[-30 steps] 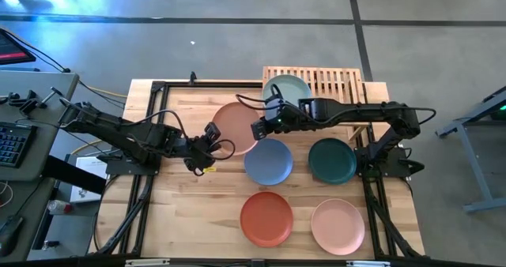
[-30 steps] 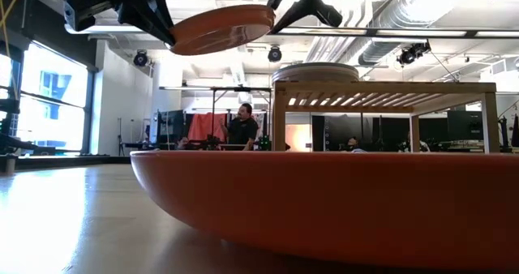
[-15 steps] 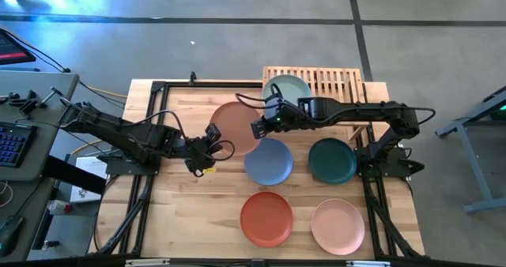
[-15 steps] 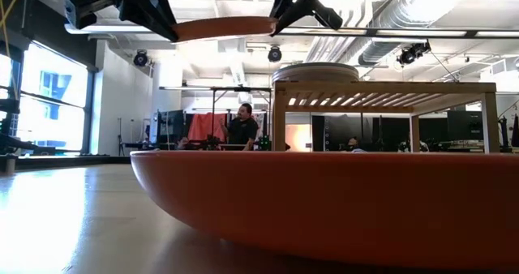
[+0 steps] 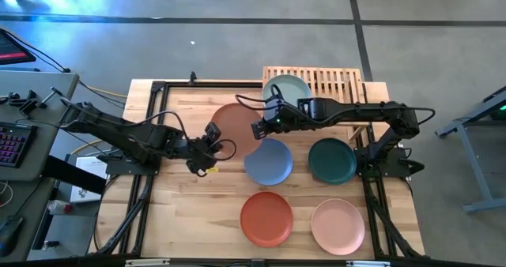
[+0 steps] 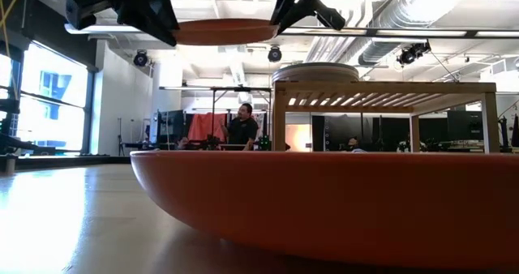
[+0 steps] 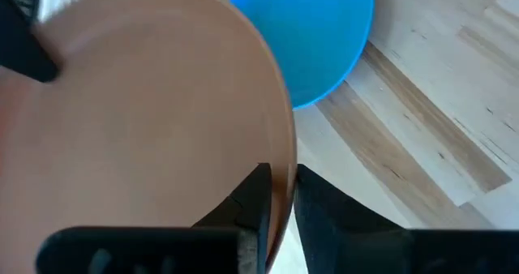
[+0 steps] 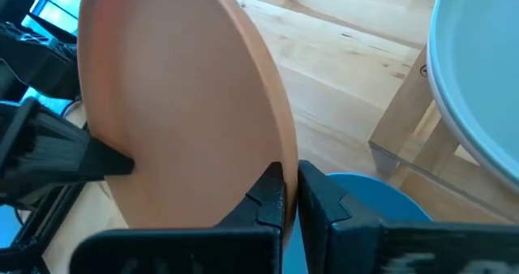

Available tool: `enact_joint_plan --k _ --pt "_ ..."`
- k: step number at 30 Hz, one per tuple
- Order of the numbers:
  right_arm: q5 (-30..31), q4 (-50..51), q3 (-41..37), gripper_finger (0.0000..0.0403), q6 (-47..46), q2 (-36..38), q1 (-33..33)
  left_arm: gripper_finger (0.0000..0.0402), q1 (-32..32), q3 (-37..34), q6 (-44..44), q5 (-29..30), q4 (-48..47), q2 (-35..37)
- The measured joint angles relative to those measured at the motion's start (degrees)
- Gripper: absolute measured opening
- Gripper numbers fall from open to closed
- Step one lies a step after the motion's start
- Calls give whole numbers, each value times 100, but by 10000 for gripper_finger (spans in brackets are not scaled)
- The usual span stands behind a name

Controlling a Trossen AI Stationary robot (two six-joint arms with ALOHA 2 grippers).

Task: Place and stack plates onto a shelf
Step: Stack the light brown plate on top of the light blue

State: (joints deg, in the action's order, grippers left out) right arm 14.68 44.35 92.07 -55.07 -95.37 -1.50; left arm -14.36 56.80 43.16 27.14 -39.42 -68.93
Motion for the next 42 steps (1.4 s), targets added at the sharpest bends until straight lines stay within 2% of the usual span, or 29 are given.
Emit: enact_joint_plan --k 7,14,17,29,37,42 --pt "-32 93 0 0 -19 0 -12 90 10 2 -720 -234 35 -279" --pt "-30 343 0 0 -34 0 -131 114 10 2 -1603 704 25 -134" --pt "-46 379 0 1 -13 0 -182 115 10 41 -1823 791 13 -49" --pt "-415 433 7 1 518 374 -699 113 10 648 -2009 909 -309 45" --pt "-385 765 2 1 783 755 -1135 113 17 667 -1909 1471 -348 54" --pt "-593 891 2 1 1130 1021 -1579 113 157 667 -1909 1699 -337 53"
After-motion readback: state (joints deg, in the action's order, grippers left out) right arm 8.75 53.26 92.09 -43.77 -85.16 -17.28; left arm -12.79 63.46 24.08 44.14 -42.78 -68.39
